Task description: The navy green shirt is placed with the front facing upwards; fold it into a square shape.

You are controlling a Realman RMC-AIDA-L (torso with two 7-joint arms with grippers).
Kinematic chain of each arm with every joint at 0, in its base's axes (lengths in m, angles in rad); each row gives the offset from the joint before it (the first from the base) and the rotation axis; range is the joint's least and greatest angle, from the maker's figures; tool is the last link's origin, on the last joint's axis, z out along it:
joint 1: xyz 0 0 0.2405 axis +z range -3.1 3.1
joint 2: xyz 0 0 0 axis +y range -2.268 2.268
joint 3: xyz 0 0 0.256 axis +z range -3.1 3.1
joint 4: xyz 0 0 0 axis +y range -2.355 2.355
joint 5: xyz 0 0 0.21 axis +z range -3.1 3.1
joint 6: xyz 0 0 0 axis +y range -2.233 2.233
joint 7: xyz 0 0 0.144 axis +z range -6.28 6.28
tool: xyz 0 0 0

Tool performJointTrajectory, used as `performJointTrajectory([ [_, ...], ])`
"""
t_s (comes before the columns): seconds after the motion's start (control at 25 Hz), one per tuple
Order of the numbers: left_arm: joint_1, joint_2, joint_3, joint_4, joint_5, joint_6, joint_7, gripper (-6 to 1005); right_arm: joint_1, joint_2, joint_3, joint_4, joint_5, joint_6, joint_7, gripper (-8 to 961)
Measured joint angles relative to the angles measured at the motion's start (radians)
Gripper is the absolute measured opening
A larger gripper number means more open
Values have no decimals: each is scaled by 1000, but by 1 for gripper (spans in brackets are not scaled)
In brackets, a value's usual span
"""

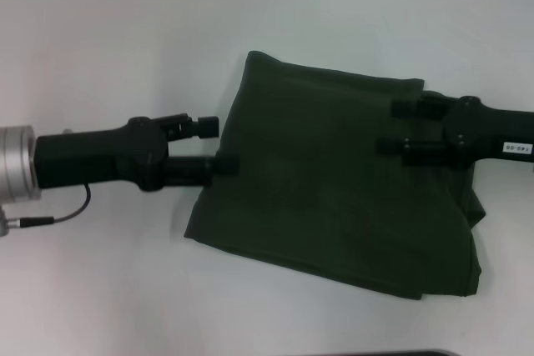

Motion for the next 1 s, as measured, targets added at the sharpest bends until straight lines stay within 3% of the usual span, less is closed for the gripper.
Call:
performJointTrajectory([
  [0.24,11,-6,7,-21,3,43,35,905,11,4,-20,32,-1,5,-7,903],
  [1.0,15,4,5,-52,2,53,30,905,-2,7,-52,35,-3,-2,22,900],
])
